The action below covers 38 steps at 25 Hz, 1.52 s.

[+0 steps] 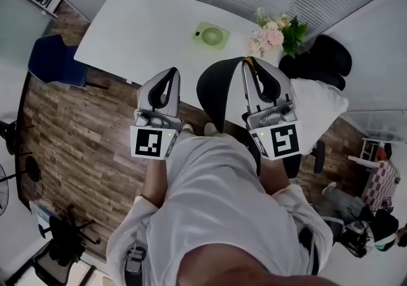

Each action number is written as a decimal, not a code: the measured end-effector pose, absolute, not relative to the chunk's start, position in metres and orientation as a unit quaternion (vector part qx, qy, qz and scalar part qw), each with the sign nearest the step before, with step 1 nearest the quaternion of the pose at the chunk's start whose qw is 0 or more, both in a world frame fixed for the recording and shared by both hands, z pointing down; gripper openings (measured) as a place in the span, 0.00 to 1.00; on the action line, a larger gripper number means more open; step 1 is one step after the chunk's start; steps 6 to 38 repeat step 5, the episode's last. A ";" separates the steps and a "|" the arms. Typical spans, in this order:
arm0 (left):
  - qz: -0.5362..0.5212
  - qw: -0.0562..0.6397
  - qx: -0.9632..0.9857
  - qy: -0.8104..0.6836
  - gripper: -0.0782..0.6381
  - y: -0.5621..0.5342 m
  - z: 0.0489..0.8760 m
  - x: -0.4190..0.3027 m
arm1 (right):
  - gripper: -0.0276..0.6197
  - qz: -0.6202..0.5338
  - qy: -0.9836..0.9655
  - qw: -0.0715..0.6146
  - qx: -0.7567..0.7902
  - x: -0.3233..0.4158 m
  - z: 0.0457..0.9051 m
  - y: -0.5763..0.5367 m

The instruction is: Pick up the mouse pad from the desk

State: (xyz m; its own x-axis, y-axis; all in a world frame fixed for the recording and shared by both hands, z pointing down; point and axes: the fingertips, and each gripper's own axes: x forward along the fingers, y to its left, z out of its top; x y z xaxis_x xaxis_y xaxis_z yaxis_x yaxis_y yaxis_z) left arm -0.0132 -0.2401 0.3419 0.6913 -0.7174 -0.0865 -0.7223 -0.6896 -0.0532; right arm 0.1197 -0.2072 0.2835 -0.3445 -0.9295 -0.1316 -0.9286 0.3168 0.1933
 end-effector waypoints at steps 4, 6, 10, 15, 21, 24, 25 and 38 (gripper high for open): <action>0.016 0.048 -0.923 0.381 0.09 -0.242 0.351 -0.024 | 0.07 -0.123 -0.815 0.007 0.566 0.103 0.281 -0.211; 0.014 0.048 -0.924 0.379 0.09 -0.242 0.353 -0.027 | 0.07 -0.125 -0.816 0.009 0.564 0.099 0.281 -0.211; 0.014 0.048 -0.924 0.379 0.09 -0.242 0.353 -0.027 | 0.07 -0.125 -0.816 0.009 0.564 0.099 0.281 -0.211; 0.014 0.048 -0.924 0.379 0.09 -0.242 0.353 -0.027 | 0.07 -0.125 -0.816 0.009 0.564 0.099 0.281 -0.211; 0.014 0.048 -0.924 0.379 0.09 -0.242 0.353 -0.027 | 0.07 -0.125 -0.816 0.009 0.564 0.099 0.281 -0.211; 0.014 0.048 -0.924 0.379 0.09 -0.242 0.353 -0.027 | 0.07 -0.125 -0.816 0.009 0.564 0.099 0.281 -0.211; 0.014 0.048 -0.924 0.379 0.09 -0.242 0.353 -0.027 | 0.07 -0.125 -0.816 0.009 0.564 0.099 0.281 -0.211; 0.014 0.048 -0.924 0.379 0.09 -0.242 0.353 -0.027 | 0.07 -0.125 -0.816 0.009 0.564 0.099 0.281 -0.211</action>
